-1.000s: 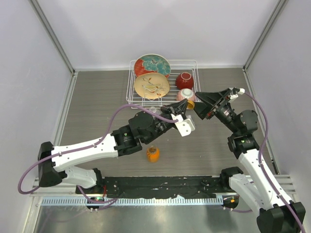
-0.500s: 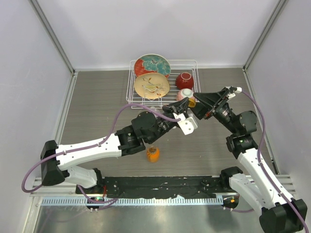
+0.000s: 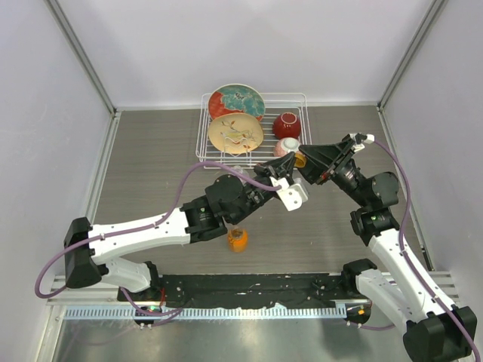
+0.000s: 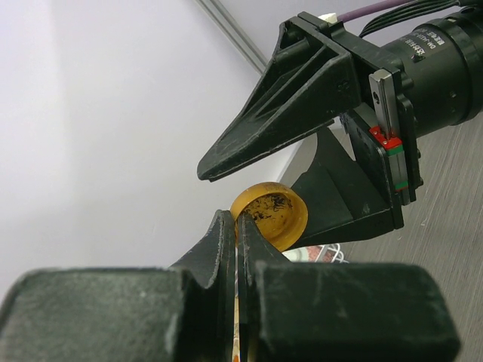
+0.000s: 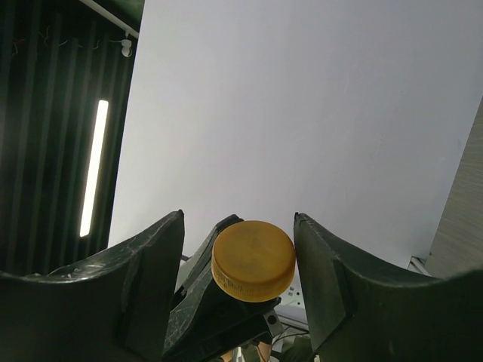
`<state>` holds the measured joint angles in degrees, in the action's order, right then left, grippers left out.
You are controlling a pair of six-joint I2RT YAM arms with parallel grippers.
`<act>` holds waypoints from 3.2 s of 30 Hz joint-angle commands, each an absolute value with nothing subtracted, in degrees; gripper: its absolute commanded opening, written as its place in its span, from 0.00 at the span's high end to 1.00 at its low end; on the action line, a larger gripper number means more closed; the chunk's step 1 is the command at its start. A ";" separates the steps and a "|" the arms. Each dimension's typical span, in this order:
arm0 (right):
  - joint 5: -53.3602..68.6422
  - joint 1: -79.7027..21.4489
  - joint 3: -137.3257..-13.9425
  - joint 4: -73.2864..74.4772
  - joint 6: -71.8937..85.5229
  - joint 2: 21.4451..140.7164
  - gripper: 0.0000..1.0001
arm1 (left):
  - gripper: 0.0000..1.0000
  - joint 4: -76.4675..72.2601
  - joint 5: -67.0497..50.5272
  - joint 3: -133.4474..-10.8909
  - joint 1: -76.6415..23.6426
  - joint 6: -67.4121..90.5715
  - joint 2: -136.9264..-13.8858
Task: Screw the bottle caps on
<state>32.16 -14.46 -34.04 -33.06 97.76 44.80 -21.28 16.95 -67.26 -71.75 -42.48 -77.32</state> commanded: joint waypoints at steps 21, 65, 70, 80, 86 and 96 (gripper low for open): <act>34.54 -15.03 -34.80 -33.58 95.28 42.54 0.74 | 0.85 -26.02 18.28 -64.25 -72.16 -42.10 -76.20; 21.88 -14.94 -58.36 13.89 53.88 42.19 0.84 | 0.00 4.67 2.63 -31.29 -63.11 -0.35 -47.98; 22.15 -14.77 -58.36 14.33 53.53 41.49 0.84 | 0.01 1.06 0.18 -30.85 -59.24 1.30 -53.34; 22.76 -15.03 -57.75 14.59 53.00 41.13 0.84 | 0.32 0.61 -8.96 -30.32 -57.74 3.07 -58.18; 22.77 -14.94 -57.66 14.85 52.82 40.61 0.85 | 0.56 3.16 -7.13 -31.63 -57.74 2.55 -60.72; 18.99 -14.85 -65.12 21.26 47.12 41.83 0.85 | 0.76 36.85 -3.87 -56.14 -57.92 -9.13 -79.15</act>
<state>21.43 -14.68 -59.18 19.49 51.48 41.78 17.17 -6.66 -45.84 -58.00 -2.31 -71.70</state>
